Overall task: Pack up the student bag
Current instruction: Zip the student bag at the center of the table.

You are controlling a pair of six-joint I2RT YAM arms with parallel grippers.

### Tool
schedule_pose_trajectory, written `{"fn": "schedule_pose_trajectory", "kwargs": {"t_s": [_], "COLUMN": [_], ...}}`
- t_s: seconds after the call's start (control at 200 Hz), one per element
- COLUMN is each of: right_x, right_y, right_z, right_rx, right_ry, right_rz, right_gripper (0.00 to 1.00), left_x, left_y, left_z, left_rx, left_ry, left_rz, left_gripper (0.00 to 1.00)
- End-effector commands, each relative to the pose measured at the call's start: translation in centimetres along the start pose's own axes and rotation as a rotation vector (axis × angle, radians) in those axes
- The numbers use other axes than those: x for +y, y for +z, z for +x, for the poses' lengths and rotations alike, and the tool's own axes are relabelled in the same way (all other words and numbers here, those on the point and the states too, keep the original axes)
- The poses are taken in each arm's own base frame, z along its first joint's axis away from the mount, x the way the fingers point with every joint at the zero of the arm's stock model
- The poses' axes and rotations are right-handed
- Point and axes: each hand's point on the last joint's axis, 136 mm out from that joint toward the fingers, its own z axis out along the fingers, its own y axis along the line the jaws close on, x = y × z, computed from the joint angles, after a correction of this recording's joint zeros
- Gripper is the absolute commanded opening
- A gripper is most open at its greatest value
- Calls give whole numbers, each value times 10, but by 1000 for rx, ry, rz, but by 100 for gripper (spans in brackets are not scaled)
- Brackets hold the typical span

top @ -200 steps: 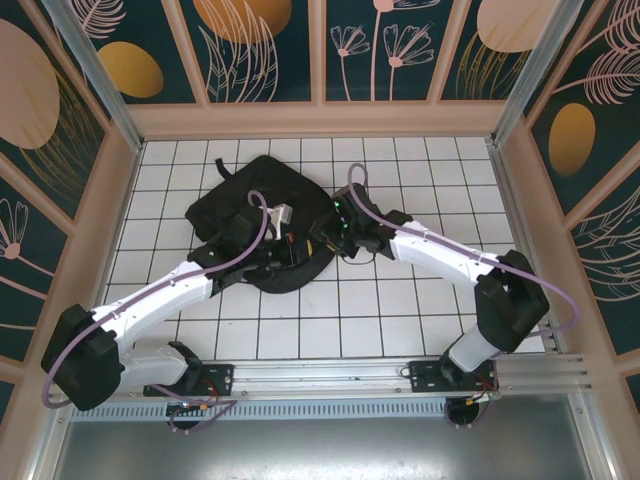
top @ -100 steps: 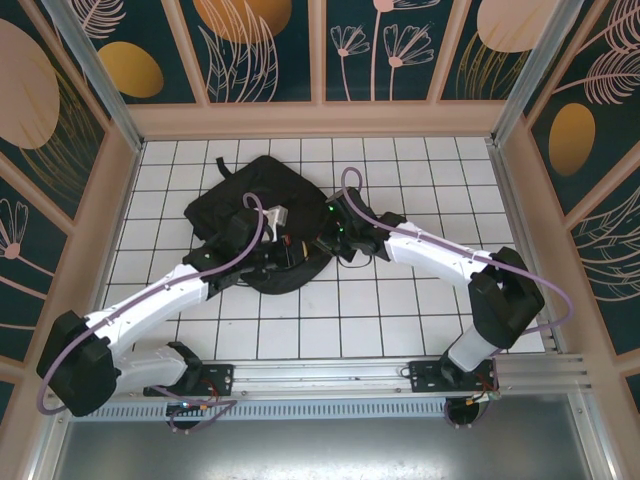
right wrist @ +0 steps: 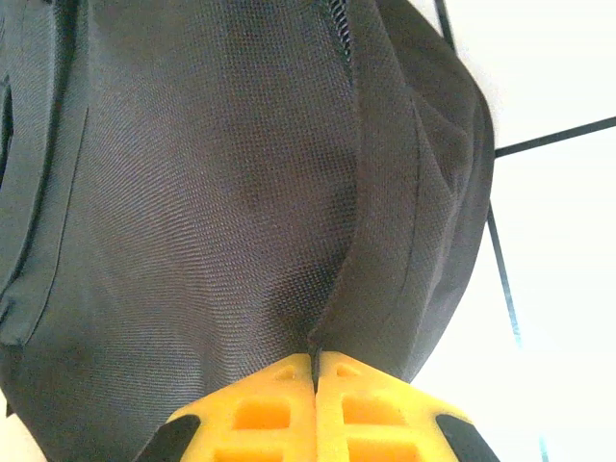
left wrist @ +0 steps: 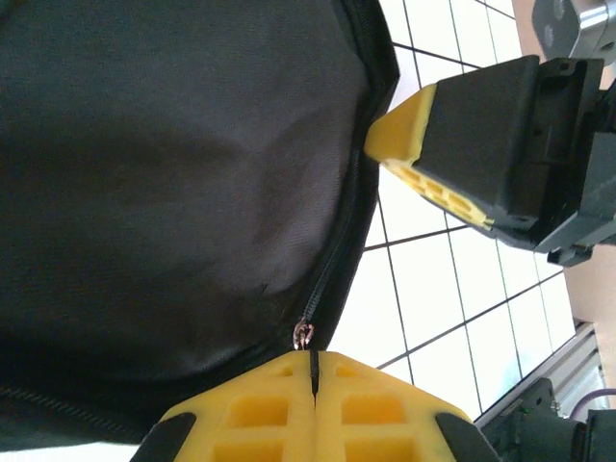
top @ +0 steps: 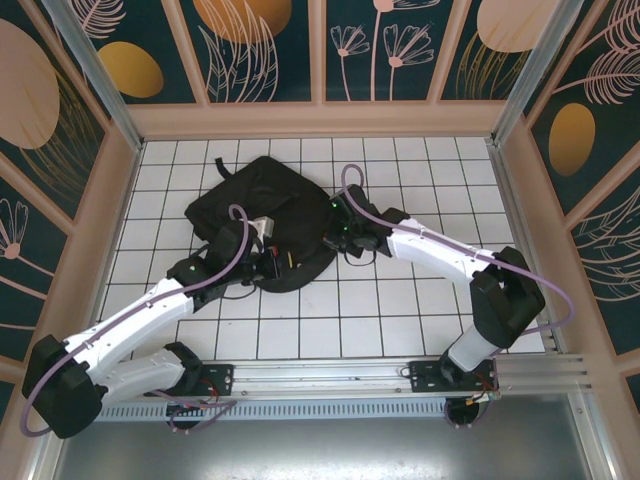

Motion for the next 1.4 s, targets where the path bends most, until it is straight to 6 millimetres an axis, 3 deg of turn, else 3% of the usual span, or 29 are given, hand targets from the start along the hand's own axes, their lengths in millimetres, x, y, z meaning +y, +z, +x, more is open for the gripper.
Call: {"fn": "schedule_pose_trajectory", "kwargs": {"t_s": [0.0, 0.31, 0.455, 0.5, 0.626, 0.826, 1.016, 1.176, 1.396], "right_x": [-29, -47, -32, -24, -3, 30, 38, 40, 37], "right_y": [-11, -26, -30, -31, -38, -46, -32, -21, -11], "right_z": [-22, -58, -63, -60, -54, -22, 14, 35, 43], "right_rx": [-85, -160, -149, -138, -140, -66, 45, 78, 74], "right_ry": [-33, -99, -144, -159, -157, -86, 57, 154, 151], "right_rz": [120, 188, 135, 117, 52, -111, -194, -212, -158], "right_gripper": [0, 0, 0, 0, 32, 62, 65, 59, 58], "left_x": [4, 22, 14, 9, -10, -32, -38, -37, -37], "left_y": [-10, -5, -3, -2, 1, 9, 8, 7, 6], "left_z": [-6, -8, -12, -15, -26, -34, -35, -34, -32], "left_rx": [-34, -33, -37, -38, -45, -30, -30, -29, -28], "left_ry": [30, 28, 24, 26, 22, 10, 17, 21, 21], "left_rz": [-39, -95, -53, -35, 29, 111, 135, 136, 142], "left_gripper": [0, 0, 0, 0, 0, 0, 0, 0, 0]}}
